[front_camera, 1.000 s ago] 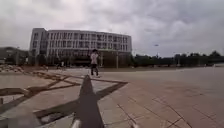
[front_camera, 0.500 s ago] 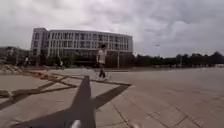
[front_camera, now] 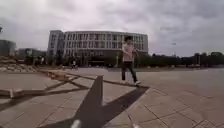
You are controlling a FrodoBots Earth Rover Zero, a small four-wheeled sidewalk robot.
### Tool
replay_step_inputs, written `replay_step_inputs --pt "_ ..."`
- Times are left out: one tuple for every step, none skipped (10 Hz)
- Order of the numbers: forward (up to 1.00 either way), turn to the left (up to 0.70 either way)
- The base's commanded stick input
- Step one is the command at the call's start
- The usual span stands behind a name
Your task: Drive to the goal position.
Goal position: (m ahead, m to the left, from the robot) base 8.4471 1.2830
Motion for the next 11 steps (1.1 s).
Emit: replay_step_inputs --pt "0.85 0.0" --pt "0.85 0.0" --pt "0.85 0.0" --pt "0.85 0.0" --pt "0.85 0.0" --pt "0.85 0.0" --pt "0.85 0.0" --pt "0.85 0.0" --pt "0.85 0.0" --pt "0.85 0.0" --pt "0.85 0.0"
